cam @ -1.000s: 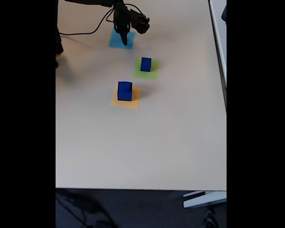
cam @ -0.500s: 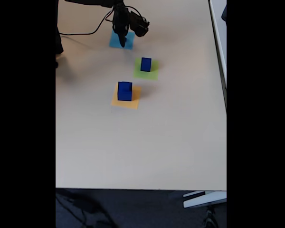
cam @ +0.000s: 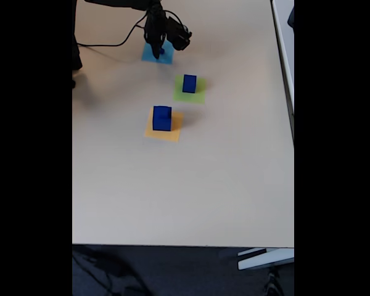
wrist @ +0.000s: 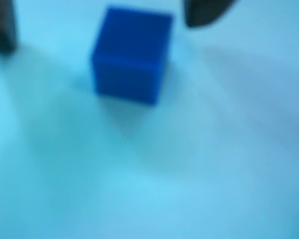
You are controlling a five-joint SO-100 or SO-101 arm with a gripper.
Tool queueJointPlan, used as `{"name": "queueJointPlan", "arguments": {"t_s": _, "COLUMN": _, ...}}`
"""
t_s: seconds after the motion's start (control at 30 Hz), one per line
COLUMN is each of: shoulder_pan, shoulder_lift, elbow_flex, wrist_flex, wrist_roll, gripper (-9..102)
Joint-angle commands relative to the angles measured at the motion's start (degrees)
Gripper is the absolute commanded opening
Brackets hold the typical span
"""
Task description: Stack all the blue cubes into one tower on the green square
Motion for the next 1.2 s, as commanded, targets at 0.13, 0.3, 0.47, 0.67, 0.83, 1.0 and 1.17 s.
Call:
{"name": "queueJointPlan", "arguments": {"t_s": 0.13, "shoulder_pan": 1.14, "shoulder_lift": 0.7, "elbow_flex": -4.48, "wrist_flex": 2.11, "wrist_roll": -0.53, "gripper": 22}}
{"name": "queueJointPlan", "arguments": {"t_s": 0.3, "shoulder_pan": 1.14, "shoulder_lift": 0.0, "elbow_flex": -5.8, "wrist_flex": 2.46, "wrist_roll": -0.53, "gripper": 21}}
{"name": "queueJointPlan", "arguments": {"t_s": 0.47, "shoulder_pan": 0.7, "shoulder_lift": -1.05, "elbow_flex": -7.82, "wrist_flex": 3.08, "wrist_roll": -0.09, "gripper": 19}}
{"name": "queueJointPlan", "arguments": {"t_s": 0.67, "shoulder_pan": 0.44, "shoulder_lift": -2.81, "elbow_flex": -9.76, "wrist_flex": 2.9, "wrist_roll": 0.7, "gripper": 19}}
{"name": "queueJointPlan", "arguments": {"t_s": 0.83, "shoulder_pan": 0.53, "shoulder_lift": -3.87, "elbow_flex": -10.63, "wrist_flex": 2.9, "wrist_roll": 0.62, "gripper": 16}}
{"name": "queueJointPlan", "arguments": {"t_s": 1.0, "shoulder_pan": 1.14, "shoulder_lift": -3.87, "elbow_flex": -10.81, "wrist_flex": 2.99, "wrist_roll": -0.88, "gripper": 12}}
{"name": "queueJointPlan", "arguments": {"t_s": 1.17, "shoulder_pan": 1.41, "shoulder_lift": -3.87, "elbow_flex": -10.81, "wrist_flex": 2.99, "wrist_roll": -1.49, "gripper": 9}}
